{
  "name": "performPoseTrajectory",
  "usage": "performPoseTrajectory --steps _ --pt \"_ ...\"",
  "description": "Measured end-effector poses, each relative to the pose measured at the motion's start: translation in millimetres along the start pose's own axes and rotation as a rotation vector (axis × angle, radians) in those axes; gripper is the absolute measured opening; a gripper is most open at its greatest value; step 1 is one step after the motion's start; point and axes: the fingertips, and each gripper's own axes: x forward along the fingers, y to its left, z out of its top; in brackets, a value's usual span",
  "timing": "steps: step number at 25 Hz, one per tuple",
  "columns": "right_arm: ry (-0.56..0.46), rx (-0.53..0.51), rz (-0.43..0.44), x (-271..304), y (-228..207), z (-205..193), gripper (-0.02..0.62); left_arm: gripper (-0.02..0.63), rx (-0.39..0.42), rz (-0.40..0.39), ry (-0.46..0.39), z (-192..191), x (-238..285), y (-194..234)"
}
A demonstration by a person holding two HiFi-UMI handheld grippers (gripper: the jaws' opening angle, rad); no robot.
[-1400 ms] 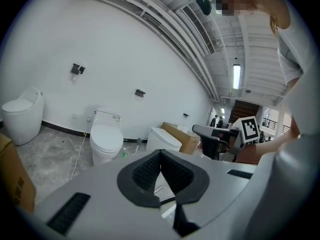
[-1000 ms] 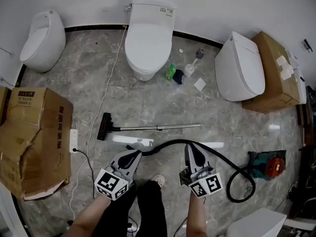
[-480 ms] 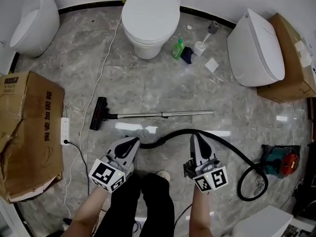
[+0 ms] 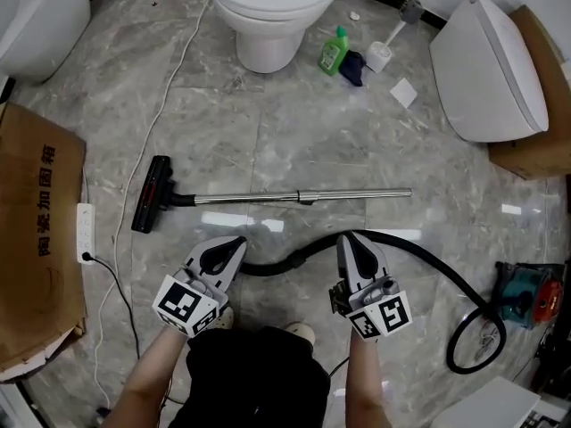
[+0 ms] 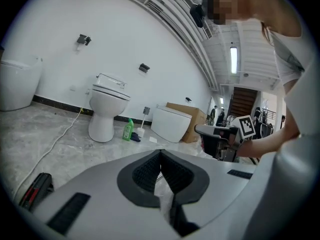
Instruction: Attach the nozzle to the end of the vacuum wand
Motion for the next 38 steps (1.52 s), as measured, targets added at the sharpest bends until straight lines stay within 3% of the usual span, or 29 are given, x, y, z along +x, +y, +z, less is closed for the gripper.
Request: performPoseTrajectory --steps 6,13,17,20,25,29,33,38 --pt "0.011 -0.056 0.054 24 -28 -76 0.017 0.008 0.008 -0.047 -0.037 -53 52 28" --pt "0.014 -0.079 0.117 28 -35 -136 0.017 0.008 0.057 -0.112 -0.047 -98 83 41" --pt "0.246 -0.16 0.322 26 1 -194 0.018 0.008 0.045 -0.128 -0.033 -117 73 51" --pt "0.435 -0.29 0.439 22 29 -241 0.019 0.008 0.006 -0.086 -0.041 -126 52 64" --pt "0.632 -0.536 0.592 23 67 -300 0.028 0.008 -0.055 -0.002 -0.035 -149 19 89" --pt "0.811 -0.65 0.744 12 99 -345 0.202 0.008 -0.083 0.048 -0.015 -166 2 102" --pt "0.963 -0.799 0.807 -4 107 -386 0.238 0.008 -0.12 0.065 -0.027 -176 -4 111" --pt "1.07 -0.946 0.76 -3 102 -425 0.236 0.008 -0.114 0.08 -0.017 -179 -5 116"
